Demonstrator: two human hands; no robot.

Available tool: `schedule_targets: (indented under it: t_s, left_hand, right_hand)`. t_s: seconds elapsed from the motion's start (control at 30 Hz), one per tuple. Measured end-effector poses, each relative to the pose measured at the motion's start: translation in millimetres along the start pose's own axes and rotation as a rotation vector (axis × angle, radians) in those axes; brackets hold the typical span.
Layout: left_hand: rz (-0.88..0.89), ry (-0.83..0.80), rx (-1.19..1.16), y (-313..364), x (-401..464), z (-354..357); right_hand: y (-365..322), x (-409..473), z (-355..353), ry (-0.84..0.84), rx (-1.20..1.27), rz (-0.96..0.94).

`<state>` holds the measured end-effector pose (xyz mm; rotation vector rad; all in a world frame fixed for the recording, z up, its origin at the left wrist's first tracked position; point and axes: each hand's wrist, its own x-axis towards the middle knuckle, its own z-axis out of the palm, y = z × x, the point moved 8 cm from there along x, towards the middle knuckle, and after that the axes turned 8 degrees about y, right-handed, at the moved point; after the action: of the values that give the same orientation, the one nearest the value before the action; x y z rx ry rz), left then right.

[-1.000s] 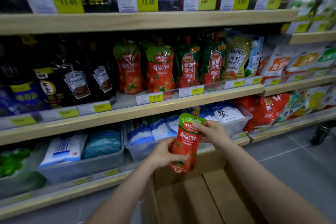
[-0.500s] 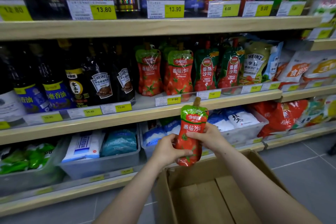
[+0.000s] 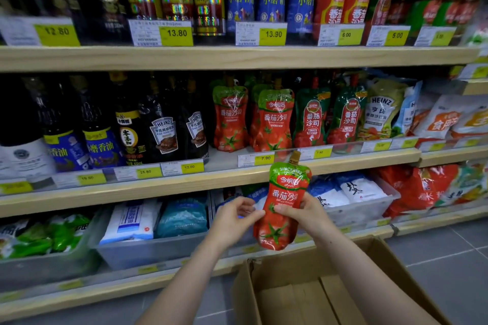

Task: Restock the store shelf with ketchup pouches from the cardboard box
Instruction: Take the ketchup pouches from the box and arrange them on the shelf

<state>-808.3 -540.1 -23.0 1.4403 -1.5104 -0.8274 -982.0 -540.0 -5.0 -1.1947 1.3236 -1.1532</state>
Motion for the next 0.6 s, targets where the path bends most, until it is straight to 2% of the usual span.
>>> schedule_targets:
  t_s: [0.17,0.23,0.3,0.43,0.6]
  left_hand:
    - [0.469,0.444,0.476,41.2,11.9,-106.9]
    - [0.575,0.574,0.639,53.8,15.5,-135.3]
    - [0.571,0.603,0.744,56.3,24.1,-152.3]
    - [0.514,0.48,0.888,37.6,41.8,-151.4]
    - [0.526,0.565,0.747,16.9,41.5,-145.1]
  right_hand:
    - [-37.9,11.9,14.5,-0.024,-0.024,-0.1]
    - [-57.0,16.5,25.6,-0.053,-0.021,-0.15]
    - [-75.4,22.5,36.3,-0.071,-0.01,-0.191]
    - [-110.9,37.8,55.6,-0.076,-0.044,-0.285]
    - [-148.4,58.5,73.9,-0.051,-0.049,-0.404]
